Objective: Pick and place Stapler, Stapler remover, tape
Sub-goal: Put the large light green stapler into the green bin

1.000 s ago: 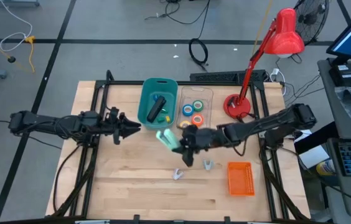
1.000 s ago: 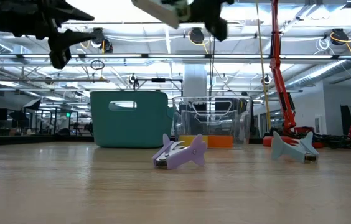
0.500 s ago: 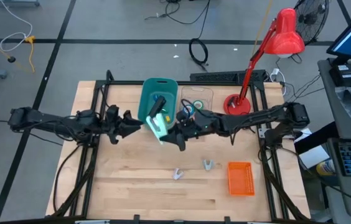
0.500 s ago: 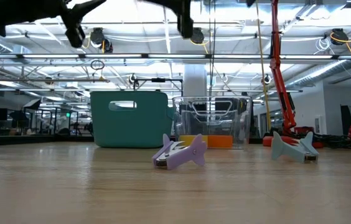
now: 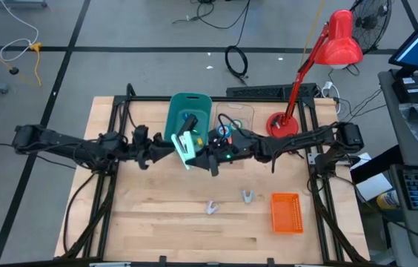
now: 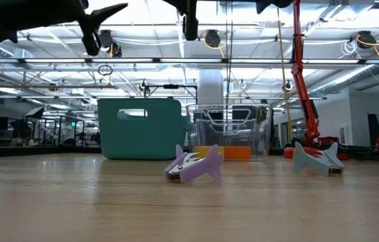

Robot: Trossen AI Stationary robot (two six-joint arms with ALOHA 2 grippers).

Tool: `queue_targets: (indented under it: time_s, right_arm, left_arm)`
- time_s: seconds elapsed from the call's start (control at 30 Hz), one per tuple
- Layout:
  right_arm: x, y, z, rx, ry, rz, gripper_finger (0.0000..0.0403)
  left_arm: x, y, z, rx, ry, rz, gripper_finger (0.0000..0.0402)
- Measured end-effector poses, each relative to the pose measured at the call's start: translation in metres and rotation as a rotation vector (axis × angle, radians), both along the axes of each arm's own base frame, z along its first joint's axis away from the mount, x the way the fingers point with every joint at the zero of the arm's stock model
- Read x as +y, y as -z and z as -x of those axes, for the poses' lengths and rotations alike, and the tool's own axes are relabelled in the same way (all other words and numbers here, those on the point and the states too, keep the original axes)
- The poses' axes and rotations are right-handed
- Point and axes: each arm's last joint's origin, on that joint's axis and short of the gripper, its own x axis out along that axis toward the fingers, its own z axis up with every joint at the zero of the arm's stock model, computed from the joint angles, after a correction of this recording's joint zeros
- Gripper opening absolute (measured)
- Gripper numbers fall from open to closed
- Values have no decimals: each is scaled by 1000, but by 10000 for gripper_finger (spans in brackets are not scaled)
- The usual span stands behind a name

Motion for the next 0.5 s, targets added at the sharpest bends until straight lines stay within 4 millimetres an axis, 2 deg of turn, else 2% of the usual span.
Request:
queue_targets:
  time_s: [0.5]
  right_arm:
    - [-1, -3, 1, -14, -2, -5, 118]
  left_arm:
    - [-3, -28, -29, -30, 40, -51, 157]
